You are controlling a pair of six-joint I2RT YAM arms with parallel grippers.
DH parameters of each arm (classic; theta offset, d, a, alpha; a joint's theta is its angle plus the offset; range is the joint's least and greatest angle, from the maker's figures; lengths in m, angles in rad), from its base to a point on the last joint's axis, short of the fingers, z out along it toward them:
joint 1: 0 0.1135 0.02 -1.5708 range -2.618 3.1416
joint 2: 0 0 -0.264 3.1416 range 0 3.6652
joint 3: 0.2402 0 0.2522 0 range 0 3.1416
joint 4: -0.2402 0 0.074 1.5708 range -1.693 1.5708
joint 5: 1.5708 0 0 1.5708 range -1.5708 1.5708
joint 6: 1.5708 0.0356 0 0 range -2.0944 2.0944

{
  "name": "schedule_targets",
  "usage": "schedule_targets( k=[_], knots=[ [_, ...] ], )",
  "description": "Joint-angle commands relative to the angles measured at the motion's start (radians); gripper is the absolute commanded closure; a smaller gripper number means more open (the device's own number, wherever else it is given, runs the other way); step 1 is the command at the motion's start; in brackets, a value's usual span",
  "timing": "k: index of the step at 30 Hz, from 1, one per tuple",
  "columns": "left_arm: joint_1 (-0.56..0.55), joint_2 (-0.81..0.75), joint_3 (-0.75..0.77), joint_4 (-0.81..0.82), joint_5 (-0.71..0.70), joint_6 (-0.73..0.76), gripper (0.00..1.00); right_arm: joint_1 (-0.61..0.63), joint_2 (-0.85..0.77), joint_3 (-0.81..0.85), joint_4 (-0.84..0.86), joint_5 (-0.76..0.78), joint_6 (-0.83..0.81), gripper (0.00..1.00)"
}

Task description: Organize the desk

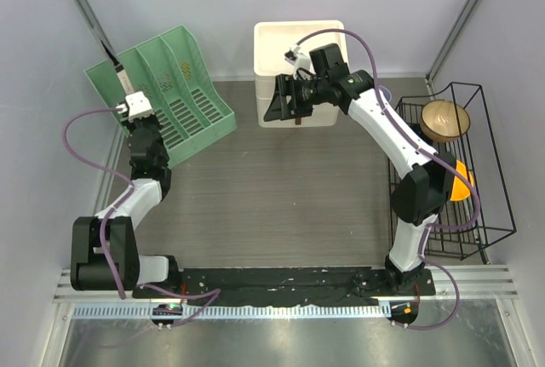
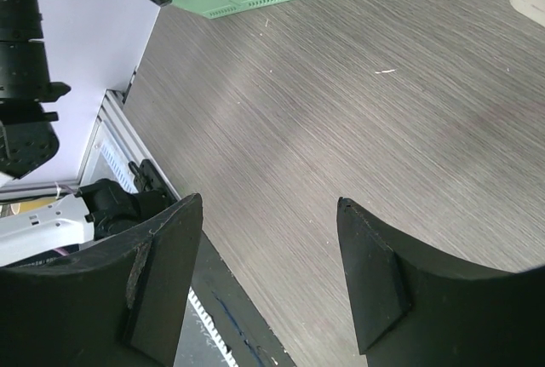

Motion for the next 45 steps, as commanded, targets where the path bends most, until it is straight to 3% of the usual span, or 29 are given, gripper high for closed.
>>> schedule_targets(
  k=[1,21,32,45],
  knots=[
    [0.003,0.014,-0.011,0.277,0.034,-0.009,1.00,-0.011,0.000,0.001,0.017,-0.035,-0.018,0.31],
    [0.088,0.213,-0.092,0.635,0.073,0.055,1.00,-0.011,0.040,-0.020,0.028,-0.090,-0.017,0.32],
    [0.158,0.255,-0.103,0.635,0.102,-0.034,1.00,-0.011,0.046,-0.043,0.037,-0.106,-0.020,0.32],
    [0.169,0.215,-0.086,0.633,0.119,-0.074,1.00,-0.011,0.078,-0.048,0.040,-0.135,-0.017,0.32]
  ],
)
